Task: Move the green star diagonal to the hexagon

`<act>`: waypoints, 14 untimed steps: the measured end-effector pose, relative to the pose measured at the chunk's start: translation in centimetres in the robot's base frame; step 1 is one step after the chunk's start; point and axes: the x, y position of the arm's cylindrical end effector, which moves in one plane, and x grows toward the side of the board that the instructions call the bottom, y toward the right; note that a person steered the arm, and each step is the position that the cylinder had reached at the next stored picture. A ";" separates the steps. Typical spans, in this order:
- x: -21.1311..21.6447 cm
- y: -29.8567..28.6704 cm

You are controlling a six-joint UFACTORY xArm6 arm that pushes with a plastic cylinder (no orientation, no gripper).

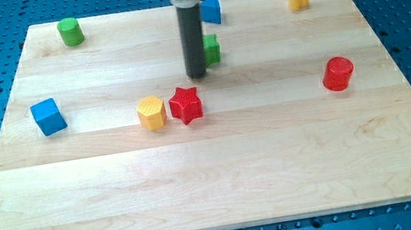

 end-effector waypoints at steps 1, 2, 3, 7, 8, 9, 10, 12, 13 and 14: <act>0.4 -1.3; 0.7 -1.3; 1.2 -1.2; -6.0 5.6; -0.3 -3.5; 4.4 -11.9; 5.8 -10.9; 15.2 -15.0; 18.5 -17.9; 14.4 -17.3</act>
